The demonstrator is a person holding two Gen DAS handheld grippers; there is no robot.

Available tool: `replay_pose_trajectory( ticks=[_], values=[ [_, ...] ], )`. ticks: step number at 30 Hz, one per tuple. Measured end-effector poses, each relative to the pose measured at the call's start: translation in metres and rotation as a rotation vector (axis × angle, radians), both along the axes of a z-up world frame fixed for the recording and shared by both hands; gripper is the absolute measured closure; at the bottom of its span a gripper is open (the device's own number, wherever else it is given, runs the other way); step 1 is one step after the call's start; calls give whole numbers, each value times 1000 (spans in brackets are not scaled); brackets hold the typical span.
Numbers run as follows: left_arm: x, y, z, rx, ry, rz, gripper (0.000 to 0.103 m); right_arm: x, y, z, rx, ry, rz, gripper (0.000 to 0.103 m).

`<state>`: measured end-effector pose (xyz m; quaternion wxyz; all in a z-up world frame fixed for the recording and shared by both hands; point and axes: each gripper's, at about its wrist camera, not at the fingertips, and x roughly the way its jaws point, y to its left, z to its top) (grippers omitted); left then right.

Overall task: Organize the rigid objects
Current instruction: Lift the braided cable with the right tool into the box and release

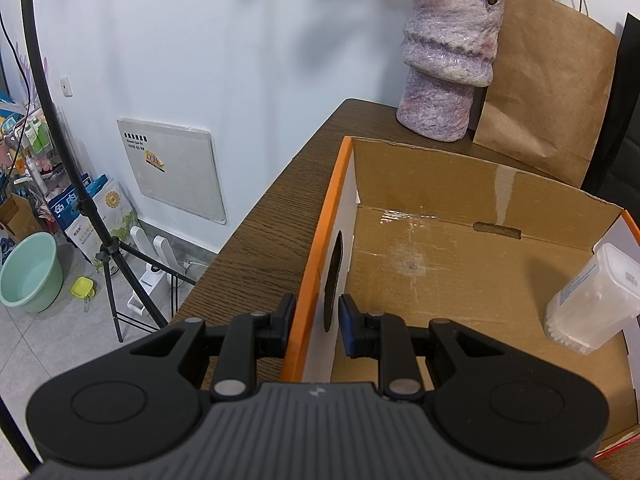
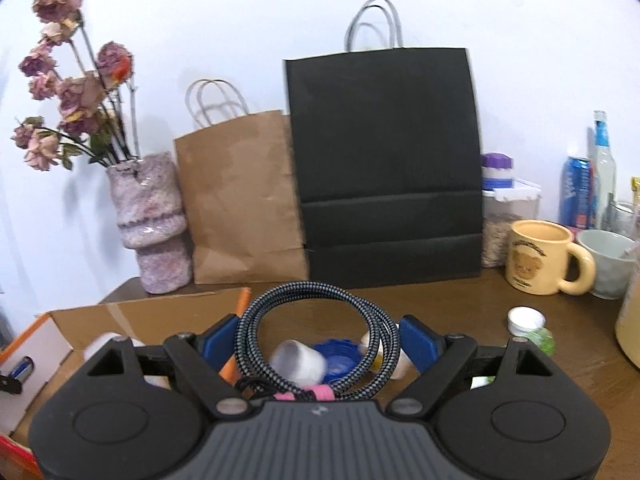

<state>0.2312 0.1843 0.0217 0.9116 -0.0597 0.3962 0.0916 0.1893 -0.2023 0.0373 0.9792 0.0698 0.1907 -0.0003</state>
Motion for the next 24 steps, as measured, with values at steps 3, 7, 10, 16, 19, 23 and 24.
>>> replay_pose_trajectory(
  ticks=[3, 7, 10, 16, 19, 23, 24],
  values=[
    [0, -1, 0, 2, 0, -2, 80, 4, 18, 5, -2, -9, 35, 18],
    [1, -2, 0, 1, -1, -1, 80, 11, 46, 12, -5, -25, 89, 18],
    [1, -2, 0, 1, -1, -1, 80, 18, 68, 17, -3, -37, 129, 18],
    [1, -2, 1, 2, -1, -1, 80, 32, 117, 22, 0, -33, 221, 18],
    [1, -1, 0, -1, 0, 0, 80, 39, 141, 22, -5, -20, 259, 18],
    [1, -2, 1, -3, -1, -1, 80, 48, 170, 21, -15, 7, 308, 18],
    [1, -1, 1, -4, -1, 0, 80, 49, 177, 21, -20, 13, 320, 18]
  ],
)
